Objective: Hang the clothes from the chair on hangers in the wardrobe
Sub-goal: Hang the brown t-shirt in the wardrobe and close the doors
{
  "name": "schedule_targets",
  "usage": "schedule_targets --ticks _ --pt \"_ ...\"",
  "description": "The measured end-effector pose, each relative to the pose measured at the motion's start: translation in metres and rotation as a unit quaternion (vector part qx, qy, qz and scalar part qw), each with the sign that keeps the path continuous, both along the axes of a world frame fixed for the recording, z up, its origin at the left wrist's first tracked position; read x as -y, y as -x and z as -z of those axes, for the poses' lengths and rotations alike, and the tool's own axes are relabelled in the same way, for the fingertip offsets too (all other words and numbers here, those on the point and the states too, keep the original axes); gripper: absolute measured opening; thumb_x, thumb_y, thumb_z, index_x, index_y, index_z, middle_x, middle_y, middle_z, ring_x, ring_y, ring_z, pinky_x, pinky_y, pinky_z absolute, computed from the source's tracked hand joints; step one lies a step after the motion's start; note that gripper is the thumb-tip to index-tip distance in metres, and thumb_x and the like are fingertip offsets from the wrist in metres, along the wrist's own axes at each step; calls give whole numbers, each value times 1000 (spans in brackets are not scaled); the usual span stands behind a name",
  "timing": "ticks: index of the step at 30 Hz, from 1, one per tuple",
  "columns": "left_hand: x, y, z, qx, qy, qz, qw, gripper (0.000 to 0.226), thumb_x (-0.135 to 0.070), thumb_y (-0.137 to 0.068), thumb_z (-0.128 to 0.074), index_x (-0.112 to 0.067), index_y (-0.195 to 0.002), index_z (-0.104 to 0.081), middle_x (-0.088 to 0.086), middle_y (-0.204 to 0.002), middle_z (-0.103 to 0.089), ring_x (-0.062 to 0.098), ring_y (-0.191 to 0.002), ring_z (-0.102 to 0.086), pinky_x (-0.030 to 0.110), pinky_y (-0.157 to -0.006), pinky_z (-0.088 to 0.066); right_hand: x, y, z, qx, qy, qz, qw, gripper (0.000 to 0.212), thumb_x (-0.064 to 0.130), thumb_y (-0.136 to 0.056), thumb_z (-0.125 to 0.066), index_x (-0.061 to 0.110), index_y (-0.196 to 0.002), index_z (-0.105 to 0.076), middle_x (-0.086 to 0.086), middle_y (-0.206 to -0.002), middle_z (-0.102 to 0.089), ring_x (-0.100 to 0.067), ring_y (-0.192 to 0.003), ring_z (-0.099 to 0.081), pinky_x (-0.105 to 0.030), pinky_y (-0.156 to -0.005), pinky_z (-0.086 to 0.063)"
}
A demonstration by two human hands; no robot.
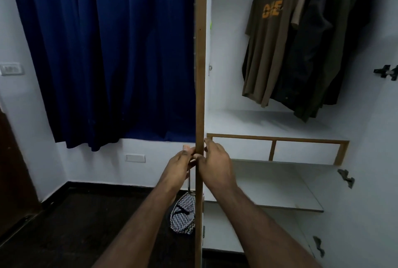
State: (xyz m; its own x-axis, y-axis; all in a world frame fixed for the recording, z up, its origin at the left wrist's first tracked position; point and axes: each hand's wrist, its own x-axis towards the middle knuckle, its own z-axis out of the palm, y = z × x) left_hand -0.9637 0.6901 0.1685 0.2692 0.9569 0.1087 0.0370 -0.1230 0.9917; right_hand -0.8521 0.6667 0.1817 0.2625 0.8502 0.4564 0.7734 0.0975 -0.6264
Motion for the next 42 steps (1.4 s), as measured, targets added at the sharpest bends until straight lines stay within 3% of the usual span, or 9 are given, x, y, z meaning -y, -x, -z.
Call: schedule_targets --ticks 4,8,13,16,19,22,24,35,42 --pt "-7 -20 6 -4 -25 14 1000 37 -46 -107 -32 -37 -119 -66 -14 -116 -68 11 -119 -60 33 -100 -44 11 -26 6 -18 -37 37 998 50 28 -97 -61 21 -144 -46 1 -128 -57 -16 -109 -61 -32 -90 -54" --pt "-10 -44 13 2 -51 20 998 37 -44 -106 -39 -30 -118 -71 -11 -112 -74 4 -111 -65 34 -105 -48 24 -37 19 -38 -110 32 993 47 22 -98 -60 16 -143 -49 3 -124 -57 -9 -106 -58 -28 -90 -55" --pt "-16 -62 21 0 -48 14 999 37 -48 -104 -39 -34 -112 -72 -8 -113 -74 6 -112 -65 41 -107 -48 39 -35 38 -59 -76 19 995 48 15 -100 -53 15 -148 -45 3 -143 -55 -6 -128 -50 0 -99 -27" --pt "-16 -68 16 -12 -49 32 998 46 -50 -105 -32 -29 -123 -69 -5 -123 -70 3 -115 -61 30 -101 -49 43 -33 46 -80 -36 -8 996 53 15 -102 -51 17 -153 -36 6 -151 -47 -6 -138 -42 1 -102 -19" --pt "-15 -73 22 -18 -63 48 997 57 -62 -97 -31 -28 -125 -68 -5 -126 -68 6 -119 -60 29 -99 -49 45 -39 49 -221 -38 -35 974 51 22 -103 -51 21 -152 -38 8 -151 -46 -2 -137 -42 -12 -110 -32" --pt "-19 -77 33 0 -59 -3 998 54 -59 -100 -31 -28 -121 -69 -6 -123 -69 9 -117 -61 41 -105 -46 46 -59 44 -464 -42 -85 881 42 32 -104 -48 19 -143 -50 4 -139 -59 -5 -129 -54 -21 -109 -41" --pt "-24 -78 37 6 -36 -22 999 49 -56 -103 -31 -27 -120 -67 -4 -127 -66 13 -119 -59 43 -108 -45 47 -71 42 -518 -30 -105 848 45 41 -105 -38 16 -138 -54 0 -131 -66 -9 -122 -61 -34 -113 -40" --pt "-30 -93 41 49 44 71 995 58 -55 -104 -31 -17 -139 -57 1 -142 -56 14 -132 -50 39 -115 -38 43 -91 41 -530 -43 -107 840 58 54 -102 -29 15 -131 -60 -2 -128 -68 -11 -120 -63 -34 -112 -42" --pt "-34 -122 42 26 41 106 993 66 -64 -94 -36 -23 -142 -53 4 -152 -48 21 -140 -45 42 -117 -36 43 -119 47 -294 -119 -6 948 40 39 -102 -50 24 -139 -56 20 -136 -56 12 -121 -51 -7 -98 -40"
